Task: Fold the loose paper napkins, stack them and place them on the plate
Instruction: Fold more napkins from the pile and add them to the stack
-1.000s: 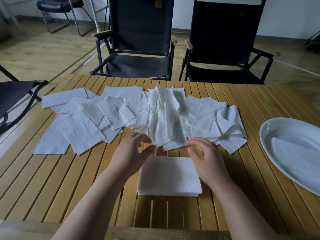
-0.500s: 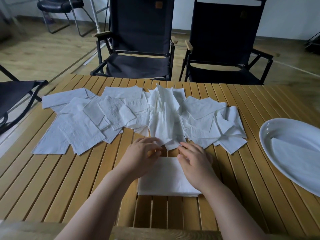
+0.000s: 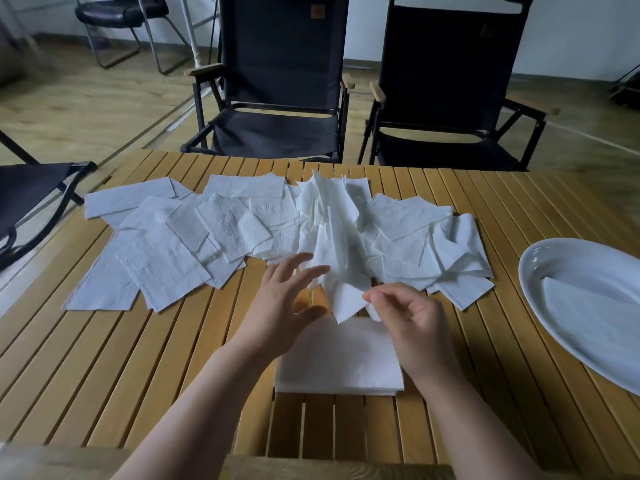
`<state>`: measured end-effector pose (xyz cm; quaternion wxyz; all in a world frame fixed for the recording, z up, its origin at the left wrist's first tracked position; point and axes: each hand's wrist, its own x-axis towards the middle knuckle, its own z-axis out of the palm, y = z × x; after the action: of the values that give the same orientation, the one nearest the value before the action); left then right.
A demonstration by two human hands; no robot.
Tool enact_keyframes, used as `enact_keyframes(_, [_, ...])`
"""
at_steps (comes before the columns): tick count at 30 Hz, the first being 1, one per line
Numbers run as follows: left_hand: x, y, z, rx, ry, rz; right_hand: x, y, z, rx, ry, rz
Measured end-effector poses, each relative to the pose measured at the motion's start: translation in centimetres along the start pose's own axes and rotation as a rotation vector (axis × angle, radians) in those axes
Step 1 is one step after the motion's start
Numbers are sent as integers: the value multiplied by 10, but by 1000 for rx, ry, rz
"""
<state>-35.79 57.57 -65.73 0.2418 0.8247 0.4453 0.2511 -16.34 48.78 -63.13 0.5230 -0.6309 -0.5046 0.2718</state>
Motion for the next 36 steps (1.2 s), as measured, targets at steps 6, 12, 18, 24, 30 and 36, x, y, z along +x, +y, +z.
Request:
enact_keyframes(6, [0, 3, 0, 14, 13, -39, 0, -9, -2, 330, -15, 135])
enact_keyframes(12, [-1, 6, -1, -44, 31, -63, 0, -10, -7, 539, -27, 225])
enact_keyframes(18, [-1, 9, -1, -77, -11, -63, 3, -12, -9, 774, -96, 300])
enact_keyframes(24, [-5, 5, -11, -425, 7, -159, 9, -9, -13, 838, 32, 371])
enact_keyframes(30, [-12, 8, -23, -779, 66, -287, 9, -1, -11, 586, -4, 400])
enact_keyframes(36, [-14, 13, -27, -809, -4, -244, 5, -3, -10, 266, -16, 281])
